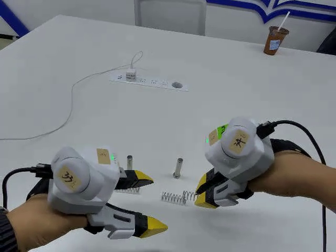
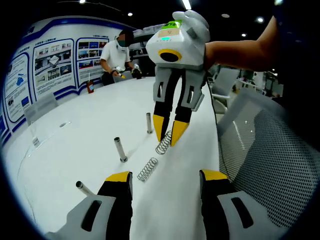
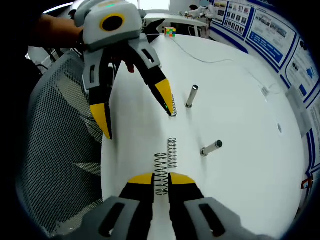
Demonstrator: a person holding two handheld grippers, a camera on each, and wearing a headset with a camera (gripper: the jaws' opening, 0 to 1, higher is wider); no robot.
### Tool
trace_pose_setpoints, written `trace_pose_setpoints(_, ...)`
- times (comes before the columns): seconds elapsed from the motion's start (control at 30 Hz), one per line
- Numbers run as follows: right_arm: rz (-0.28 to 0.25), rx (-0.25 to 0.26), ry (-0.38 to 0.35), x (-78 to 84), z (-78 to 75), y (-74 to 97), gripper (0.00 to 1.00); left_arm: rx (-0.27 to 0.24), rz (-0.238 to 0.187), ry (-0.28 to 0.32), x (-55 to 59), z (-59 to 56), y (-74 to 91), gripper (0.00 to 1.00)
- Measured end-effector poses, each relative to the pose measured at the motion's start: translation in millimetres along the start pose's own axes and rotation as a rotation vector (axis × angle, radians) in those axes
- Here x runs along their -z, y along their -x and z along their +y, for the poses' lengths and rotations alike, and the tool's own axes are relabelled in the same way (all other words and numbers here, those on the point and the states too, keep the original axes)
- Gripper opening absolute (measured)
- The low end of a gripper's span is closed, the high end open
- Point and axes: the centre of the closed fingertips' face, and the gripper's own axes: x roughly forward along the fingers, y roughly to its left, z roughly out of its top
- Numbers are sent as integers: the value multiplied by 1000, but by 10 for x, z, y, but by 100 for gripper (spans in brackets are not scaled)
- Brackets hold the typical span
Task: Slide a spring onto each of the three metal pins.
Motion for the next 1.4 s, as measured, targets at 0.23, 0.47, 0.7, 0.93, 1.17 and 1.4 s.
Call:
trace_pose_setpoints(0.23,-9,-23,42,-134,100,-34,12,9,-7,-10,-30,-3,-22,50)
trace_pose_setpoints(0.47,-25,-35,81,-264,164,-38,12,12,-23,-13,-72,2,-12,41)
trace_pose_setpoints(0.7,-42,-47,111,-324,206,-31,12,23,-33,-32,-92,-37,-14,30)
trace_pose_setpoints(0.93,-48,-58,138,-339,260,-24,12,39,-42,-49,-125,-96,-33,22)
trace_pose_setpoints(1.17,-59,-65,165,-373,305,-23,12,48,-39,-60,-123,-123,-45,13)
trace_pose_setpoints(1.4,-57,-69,175,-370,319,-26,12,57,-34,-60,-108,-146,-52,12)
